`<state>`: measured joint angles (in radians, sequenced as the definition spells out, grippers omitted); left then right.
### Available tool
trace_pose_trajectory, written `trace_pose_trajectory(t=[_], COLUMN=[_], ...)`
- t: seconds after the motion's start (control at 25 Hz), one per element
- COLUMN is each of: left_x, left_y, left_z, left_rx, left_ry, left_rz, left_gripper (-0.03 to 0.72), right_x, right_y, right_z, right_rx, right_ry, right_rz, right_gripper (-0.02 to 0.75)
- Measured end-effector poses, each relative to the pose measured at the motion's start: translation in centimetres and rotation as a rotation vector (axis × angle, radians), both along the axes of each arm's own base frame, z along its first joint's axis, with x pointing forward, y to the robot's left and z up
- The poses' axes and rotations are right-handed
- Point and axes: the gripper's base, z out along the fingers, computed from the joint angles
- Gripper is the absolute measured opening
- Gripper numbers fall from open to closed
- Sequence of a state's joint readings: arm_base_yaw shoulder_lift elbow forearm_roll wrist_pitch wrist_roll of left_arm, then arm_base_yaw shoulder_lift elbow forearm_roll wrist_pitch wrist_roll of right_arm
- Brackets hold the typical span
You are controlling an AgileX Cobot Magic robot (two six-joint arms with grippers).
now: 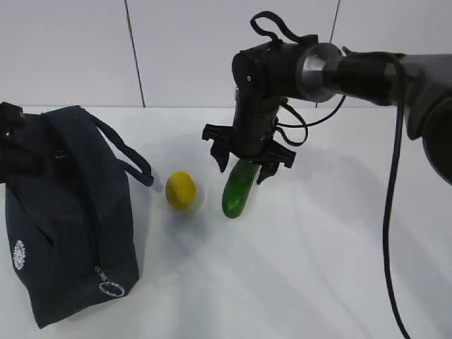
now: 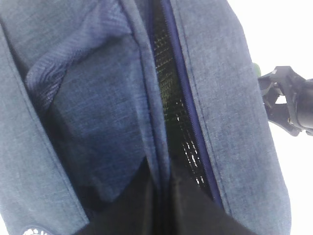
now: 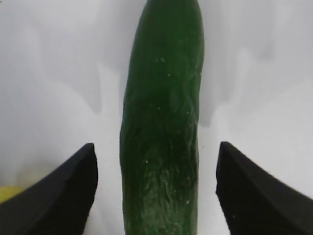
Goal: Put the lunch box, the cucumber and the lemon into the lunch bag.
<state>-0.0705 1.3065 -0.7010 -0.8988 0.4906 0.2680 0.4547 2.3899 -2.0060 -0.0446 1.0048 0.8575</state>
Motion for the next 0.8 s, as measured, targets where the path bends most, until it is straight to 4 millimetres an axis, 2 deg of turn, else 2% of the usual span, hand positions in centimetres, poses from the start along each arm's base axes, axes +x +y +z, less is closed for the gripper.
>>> trace_pose_trajectory(t=[0.8], left_x=[0.01], left_y=[0.0], left_z=[0.01], left_rx=[-0.001], left_ry=[-0.001], left_rz=[0.001], left_gripper=[0.004], right_x=[0.3], right_y=[-0.13], right_z=[-0.8], right_rx=[-0.027], right_ry=[-0.016], right_rz=[0.013], right_gripper=[0.582])
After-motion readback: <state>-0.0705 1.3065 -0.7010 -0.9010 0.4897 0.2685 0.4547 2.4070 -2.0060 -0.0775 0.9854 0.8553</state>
